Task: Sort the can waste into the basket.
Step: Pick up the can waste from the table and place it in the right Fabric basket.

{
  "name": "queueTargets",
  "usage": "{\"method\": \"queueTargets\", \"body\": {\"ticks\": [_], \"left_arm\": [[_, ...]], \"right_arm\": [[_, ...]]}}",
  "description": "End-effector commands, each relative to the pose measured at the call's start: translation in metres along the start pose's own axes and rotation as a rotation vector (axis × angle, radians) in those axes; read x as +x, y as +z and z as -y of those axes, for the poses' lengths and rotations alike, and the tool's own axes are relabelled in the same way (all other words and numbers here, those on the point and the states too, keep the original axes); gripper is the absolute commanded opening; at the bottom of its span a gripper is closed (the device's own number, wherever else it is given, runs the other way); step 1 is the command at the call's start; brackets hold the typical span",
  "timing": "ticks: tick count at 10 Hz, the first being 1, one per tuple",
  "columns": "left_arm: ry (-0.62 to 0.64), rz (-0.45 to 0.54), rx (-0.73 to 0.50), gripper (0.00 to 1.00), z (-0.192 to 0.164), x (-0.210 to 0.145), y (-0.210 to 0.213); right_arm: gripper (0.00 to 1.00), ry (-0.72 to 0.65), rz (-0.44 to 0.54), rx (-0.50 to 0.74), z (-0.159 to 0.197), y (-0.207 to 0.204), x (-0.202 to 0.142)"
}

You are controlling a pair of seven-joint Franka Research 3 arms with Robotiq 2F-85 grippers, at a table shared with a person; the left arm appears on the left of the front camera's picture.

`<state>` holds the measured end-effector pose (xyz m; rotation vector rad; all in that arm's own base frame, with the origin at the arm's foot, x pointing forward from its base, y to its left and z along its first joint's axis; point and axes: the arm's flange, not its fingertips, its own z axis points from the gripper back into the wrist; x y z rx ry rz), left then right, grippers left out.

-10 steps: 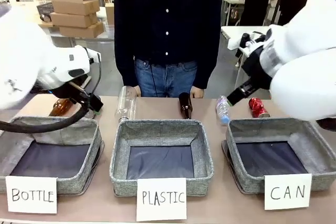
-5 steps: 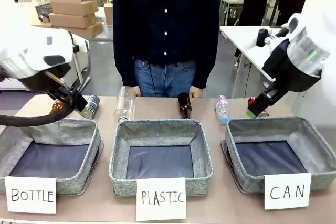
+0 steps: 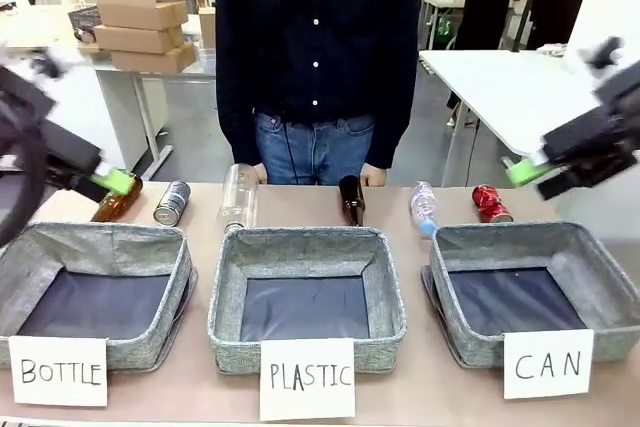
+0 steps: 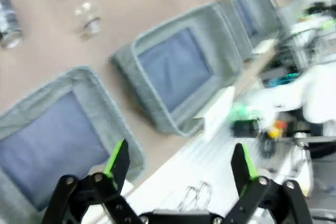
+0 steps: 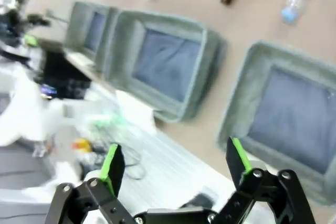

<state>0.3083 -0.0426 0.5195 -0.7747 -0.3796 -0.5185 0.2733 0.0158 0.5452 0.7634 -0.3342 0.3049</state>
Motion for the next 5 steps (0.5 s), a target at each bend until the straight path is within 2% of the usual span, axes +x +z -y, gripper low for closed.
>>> {"method": "queueTargets", "body": {"ticks": [1, 3, 4, 5], "left_arm": [[0.292, 0.196, -0.313, 1.0, -0.031, -0.016, 0.015], [0.378, 0.311, -0.379, 1.0, -0.047, -0.025, 0.017], [0.454, 0.404, -0.243, 1.0, -0.041, -0.016, 0.015], [0.302, 0.225, -0.342, 1.0, -0.05, -0.019, 0.037]], "right_arm": [[1.0, -0.483, 0.332, 0.513, 0.049, 0.03, -0.047], [1.0, -0.541, 0.434, 0.542, 0.072, 0.04, -0.071], [1.0, -0.553, 0.468, 0.441, 0.072, 0.04, -0.076], [1.0, -0.315, 0.195, 0.353, 0.07, 0.074, -0.043]]}}
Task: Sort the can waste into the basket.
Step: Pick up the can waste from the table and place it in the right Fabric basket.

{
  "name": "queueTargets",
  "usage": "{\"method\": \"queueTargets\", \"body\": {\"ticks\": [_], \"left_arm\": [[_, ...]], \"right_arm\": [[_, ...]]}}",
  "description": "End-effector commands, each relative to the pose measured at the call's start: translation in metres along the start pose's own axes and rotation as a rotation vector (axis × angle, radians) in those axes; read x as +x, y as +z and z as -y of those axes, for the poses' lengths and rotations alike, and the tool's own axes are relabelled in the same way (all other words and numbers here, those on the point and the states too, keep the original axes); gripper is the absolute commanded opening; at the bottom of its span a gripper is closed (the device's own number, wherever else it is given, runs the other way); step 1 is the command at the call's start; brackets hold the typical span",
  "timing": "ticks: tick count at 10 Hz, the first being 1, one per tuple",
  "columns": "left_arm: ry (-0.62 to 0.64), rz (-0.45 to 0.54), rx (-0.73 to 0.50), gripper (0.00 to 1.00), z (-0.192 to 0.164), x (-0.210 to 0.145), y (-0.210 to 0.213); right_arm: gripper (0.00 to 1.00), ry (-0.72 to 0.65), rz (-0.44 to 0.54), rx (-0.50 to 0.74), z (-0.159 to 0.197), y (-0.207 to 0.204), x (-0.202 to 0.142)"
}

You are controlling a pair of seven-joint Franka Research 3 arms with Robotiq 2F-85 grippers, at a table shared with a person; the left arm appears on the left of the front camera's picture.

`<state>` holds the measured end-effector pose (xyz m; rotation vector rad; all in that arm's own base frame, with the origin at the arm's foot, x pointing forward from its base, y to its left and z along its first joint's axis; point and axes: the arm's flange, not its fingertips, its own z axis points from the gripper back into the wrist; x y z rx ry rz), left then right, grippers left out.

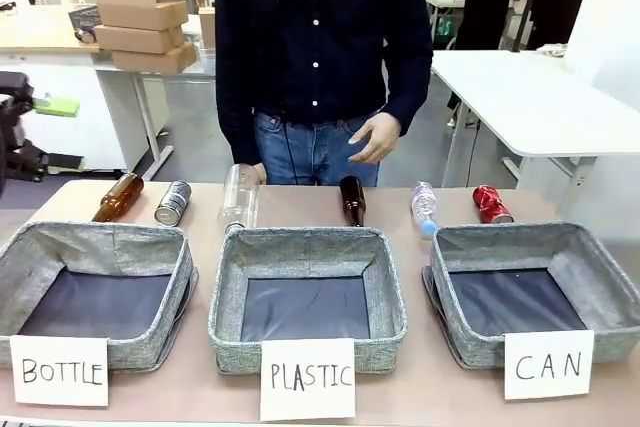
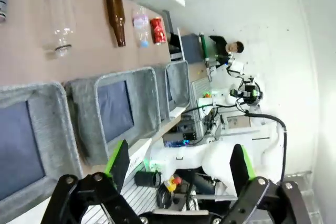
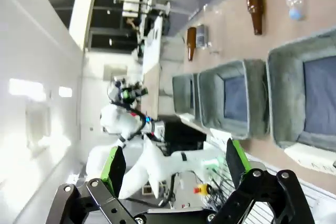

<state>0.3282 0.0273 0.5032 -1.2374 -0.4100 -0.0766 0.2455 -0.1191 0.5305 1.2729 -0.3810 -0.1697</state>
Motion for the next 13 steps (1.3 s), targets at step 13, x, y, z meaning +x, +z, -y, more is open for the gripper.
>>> {"method": "queueTargets", "body": {"ticks": [13], "left_arm": [[-0.089, -0.101, 0.005, 1.0, 0.0077, -0.0111, -0.0024]], "right_arm": [[1.0, 0.113, -0.119, -0.071, -0.0119, -0.0254, -0.006]]}}
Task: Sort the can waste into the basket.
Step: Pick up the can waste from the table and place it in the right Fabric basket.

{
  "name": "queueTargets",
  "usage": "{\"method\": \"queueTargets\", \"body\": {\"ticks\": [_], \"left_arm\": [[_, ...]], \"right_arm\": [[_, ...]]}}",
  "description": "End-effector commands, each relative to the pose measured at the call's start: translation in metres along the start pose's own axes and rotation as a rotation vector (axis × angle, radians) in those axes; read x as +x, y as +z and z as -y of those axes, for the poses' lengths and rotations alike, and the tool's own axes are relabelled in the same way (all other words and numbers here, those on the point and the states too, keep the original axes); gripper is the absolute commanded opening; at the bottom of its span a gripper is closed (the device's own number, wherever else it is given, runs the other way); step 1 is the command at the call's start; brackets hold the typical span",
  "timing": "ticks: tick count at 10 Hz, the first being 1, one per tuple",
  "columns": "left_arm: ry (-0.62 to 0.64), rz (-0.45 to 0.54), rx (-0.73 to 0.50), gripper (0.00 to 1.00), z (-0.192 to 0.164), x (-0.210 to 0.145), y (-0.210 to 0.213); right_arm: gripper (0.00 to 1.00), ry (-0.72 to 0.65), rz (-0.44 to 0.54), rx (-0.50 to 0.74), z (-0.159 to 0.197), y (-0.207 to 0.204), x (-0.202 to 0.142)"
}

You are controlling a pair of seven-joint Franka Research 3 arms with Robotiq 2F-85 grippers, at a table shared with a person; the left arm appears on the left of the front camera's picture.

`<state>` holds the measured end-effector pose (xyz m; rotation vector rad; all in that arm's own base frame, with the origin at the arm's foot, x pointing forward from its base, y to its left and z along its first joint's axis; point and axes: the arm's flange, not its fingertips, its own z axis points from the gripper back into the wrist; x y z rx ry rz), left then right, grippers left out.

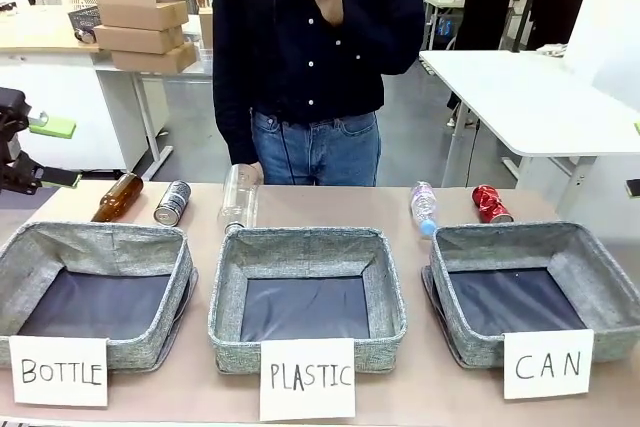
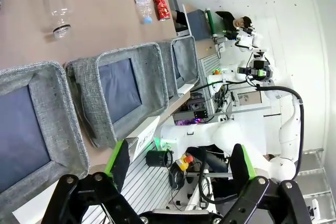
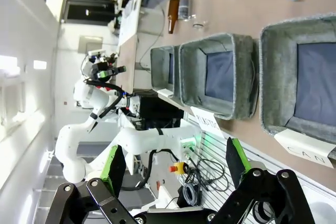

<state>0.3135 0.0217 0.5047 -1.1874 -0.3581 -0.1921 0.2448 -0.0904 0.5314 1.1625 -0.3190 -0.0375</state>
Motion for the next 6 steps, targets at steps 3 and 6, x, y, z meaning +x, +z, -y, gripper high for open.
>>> {"method": "queueTargets", "body": {"ticks": [3, 6], "left_arm": [[-0.024, 0.007, -0.021, 1.0, 0.0, 0.003, -0.001], [0.038, 0.203, 0.461, 1.0, 0.034, 0.003, 0.02]], "right_arm": [[1.0, 0.029, 0.005, 0.025, -0.002, 0.001, 0.004], [1.0, 0.029, 0.005, 0.025, -0.002, 0.001, 0.004]]}}
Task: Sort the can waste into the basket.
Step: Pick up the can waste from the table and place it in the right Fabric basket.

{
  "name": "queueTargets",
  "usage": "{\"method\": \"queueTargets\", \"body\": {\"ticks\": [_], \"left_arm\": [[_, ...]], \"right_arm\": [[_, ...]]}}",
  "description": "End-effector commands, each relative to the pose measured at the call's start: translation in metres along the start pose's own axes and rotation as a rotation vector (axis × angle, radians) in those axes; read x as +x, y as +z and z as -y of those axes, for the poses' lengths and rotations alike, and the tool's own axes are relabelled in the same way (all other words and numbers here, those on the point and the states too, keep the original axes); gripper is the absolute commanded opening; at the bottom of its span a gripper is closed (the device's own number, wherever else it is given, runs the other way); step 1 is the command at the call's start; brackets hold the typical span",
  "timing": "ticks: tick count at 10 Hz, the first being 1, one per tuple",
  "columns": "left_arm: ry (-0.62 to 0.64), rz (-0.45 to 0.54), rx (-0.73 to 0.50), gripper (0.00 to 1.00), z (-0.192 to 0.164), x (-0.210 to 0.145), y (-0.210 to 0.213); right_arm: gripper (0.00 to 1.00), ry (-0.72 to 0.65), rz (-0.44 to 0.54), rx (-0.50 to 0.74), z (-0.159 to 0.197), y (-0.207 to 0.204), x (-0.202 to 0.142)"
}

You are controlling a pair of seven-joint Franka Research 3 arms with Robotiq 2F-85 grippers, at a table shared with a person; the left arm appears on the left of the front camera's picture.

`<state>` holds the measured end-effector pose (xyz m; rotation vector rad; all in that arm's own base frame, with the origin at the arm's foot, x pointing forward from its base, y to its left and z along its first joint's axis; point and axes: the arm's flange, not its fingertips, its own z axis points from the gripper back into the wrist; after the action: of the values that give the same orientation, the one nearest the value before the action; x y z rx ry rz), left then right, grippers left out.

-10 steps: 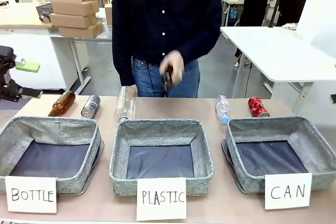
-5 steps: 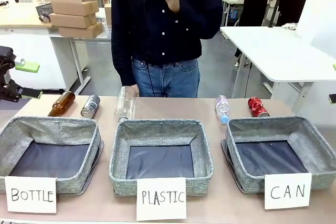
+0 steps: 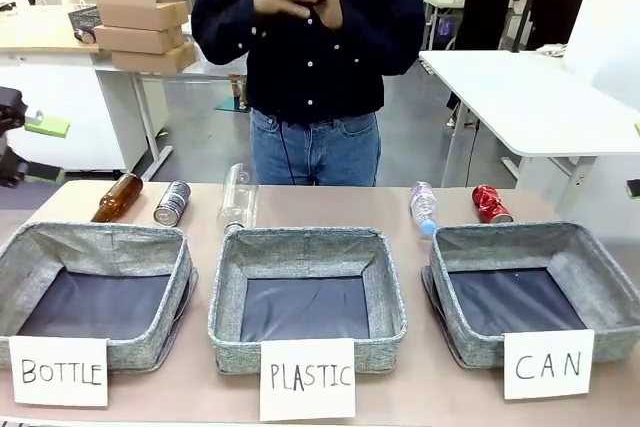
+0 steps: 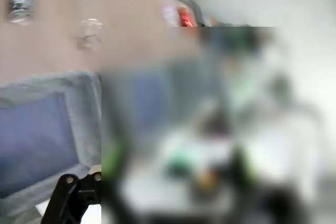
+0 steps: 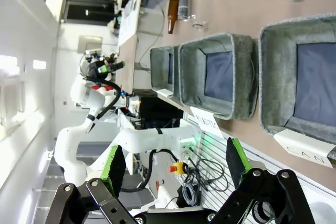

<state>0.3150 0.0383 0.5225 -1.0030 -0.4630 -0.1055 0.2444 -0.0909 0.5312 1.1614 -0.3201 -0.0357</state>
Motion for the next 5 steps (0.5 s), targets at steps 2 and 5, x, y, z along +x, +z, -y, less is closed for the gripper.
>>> {"method": "queueTargets", "body": {"ticks": [2, 5], "left_arm": [[0.047, -0.02, 0.325, 1.0, 0.033, 0.016, -0.005], [0.033, -0.155, 0.072, 1.0, 0.036, 0.04, 0.029]], "right_arm": [[1.0, 0.027, 0.005, 0.026, -0.003, 0.0, 0.005], [1.0, 0.027, 0.005, 0.026, -0.003, 0.0, 0.005]]}}
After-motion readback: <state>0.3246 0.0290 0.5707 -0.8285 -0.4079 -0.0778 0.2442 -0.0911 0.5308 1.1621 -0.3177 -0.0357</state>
